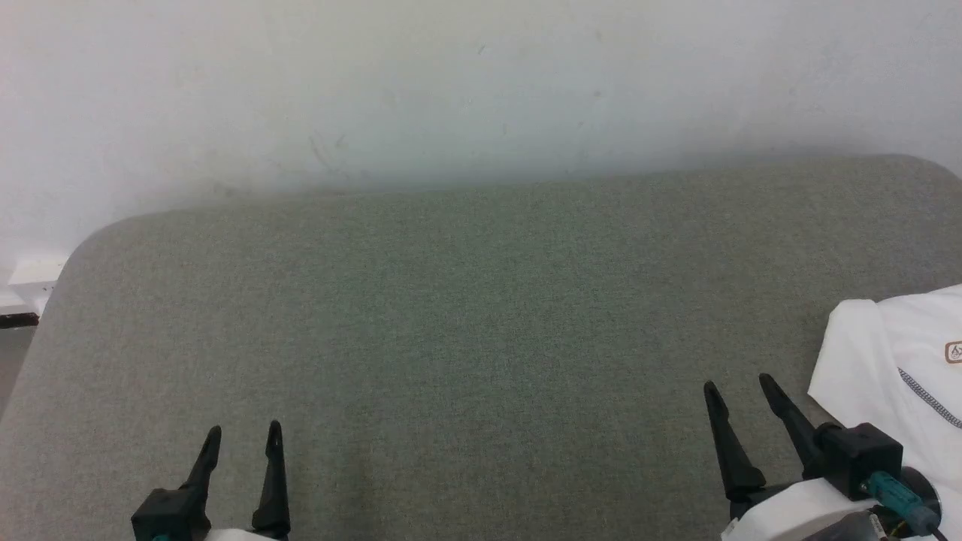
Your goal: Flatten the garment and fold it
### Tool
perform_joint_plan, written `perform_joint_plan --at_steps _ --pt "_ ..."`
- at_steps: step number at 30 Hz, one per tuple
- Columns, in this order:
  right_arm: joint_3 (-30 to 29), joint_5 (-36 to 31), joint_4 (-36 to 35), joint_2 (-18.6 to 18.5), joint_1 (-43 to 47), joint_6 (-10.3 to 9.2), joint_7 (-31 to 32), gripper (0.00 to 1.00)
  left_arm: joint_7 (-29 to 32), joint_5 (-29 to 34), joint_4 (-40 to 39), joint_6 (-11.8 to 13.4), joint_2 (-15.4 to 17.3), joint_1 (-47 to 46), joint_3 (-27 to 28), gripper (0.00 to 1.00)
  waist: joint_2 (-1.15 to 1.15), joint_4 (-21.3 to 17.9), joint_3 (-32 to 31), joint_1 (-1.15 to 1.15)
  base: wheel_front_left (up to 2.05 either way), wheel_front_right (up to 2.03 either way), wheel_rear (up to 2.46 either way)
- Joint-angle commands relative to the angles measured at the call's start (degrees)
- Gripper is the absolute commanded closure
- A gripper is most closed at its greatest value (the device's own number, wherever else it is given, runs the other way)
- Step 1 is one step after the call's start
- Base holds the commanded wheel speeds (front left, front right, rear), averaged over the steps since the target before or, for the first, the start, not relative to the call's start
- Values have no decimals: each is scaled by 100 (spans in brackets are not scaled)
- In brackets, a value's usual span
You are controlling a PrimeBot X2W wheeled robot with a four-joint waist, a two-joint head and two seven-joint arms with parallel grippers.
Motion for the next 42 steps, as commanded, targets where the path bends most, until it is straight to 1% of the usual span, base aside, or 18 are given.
perform_joint_plan --at_steps 1,5,6,42 --pt "-3 36 -26 22 43 -4 8 0 -10 8 -23 40 32 70 -1 0 -1 5 0 0 0 0 0" --pt "-17 45 -29 23 57 -4 11 0 -19 -23 -41 22 45 57 -18 0 -1 29 6 0 0 0 0" --pt "-17 15 -7 1 11 0 1 100 -2 -31 -18 -2 20 1 -12 100 -1 29 5 0 0 0 0" --pt "-75 -198 18 3 -183 -1 106 100 303 341 -91 -125 -195 -254 67 100 -1 73 25 0 0 0 0"
